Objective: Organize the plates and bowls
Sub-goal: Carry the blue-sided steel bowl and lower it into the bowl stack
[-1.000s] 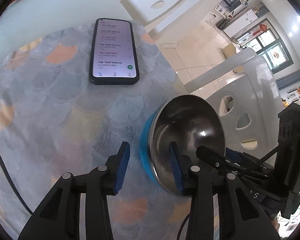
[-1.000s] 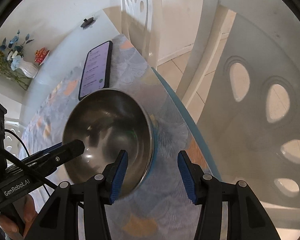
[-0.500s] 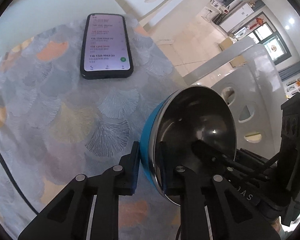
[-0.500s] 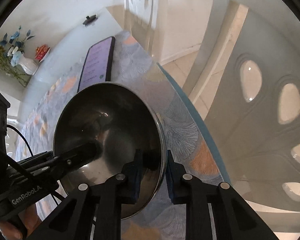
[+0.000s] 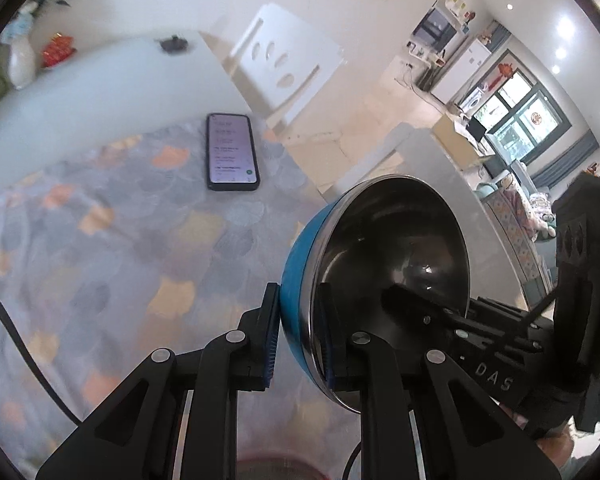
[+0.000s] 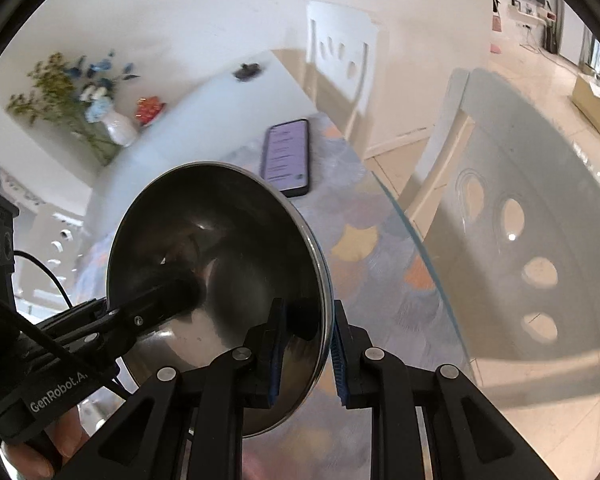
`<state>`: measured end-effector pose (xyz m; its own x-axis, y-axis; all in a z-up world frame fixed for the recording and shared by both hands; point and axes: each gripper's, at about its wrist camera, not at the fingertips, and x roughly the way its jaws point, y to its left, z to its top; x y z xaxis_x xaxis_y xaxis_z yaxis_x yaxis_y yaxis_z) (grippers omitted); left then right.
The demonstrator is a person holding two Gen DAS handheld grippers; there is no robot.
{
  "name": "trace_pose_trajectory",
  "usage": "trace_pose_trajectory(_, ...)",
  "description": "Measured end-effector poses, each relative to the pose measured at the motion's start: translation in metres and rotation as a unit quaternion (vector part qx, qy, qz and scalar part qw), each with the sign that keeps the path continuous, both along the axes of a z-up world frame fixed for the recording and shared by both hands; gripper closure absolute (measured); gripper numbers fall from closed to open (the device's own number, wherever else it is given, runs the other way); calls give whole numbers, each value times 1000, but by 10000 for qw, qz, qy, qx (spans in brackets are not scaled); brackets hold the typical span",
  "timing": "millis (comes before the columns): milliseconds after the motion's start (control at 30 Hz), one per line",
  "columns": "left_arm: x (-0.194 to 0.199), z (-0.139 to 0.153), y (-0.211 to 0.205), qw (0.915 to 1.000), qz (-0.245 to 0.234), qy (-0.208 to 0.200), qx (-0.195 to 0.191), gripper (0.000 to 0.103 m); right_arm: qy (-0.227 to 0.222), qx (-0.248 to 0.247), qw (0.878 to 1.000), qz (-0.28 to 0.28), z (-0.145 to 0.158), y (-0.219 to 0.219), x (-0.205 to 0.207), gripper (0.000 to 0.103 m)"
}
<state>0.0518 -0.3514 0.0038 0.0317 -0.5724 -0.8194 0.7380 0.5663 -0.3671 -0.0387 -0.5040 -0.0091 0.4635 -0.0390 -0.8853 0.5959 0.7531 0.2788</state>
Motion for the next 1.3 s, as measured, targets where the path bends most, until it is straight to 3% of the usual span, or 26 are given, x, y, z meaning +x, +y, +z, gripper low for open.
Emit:
trace_pose_trajectory(100,-16,12,29,9996,-22,-277,99,88,-27,188,9998,54,15,24,-8,83)
trace_pose_trajectory(267,-30,12,77,9993,270,-206,179,88,-2,188,9992,363,26,73,-16,83)
trace_pose_trajectory(600,-54,-17,144,9958,738,487,216,88,317,246,9953,877,15,135,-32,82)
trace_pose_trajectory(800,-71,-37,147,9951,667,528,497,88,778,411,9918,922,-19,149,-44,82)
trace_pose_trajectory(933,-82,-53,143,9938,689,400,780,88,1007,938,9879,719,-50,146,-56,81)
trace_pose_trajectory(1000,-86,-59,143,9931,692,421,849,88,1115,977,9864,711,-62,147,-60,82)
trace_pose_trajectory(1300,-94,-69,141,9890,714,168,1283,85,1226,855,9854,817,-71,149,-62,82)
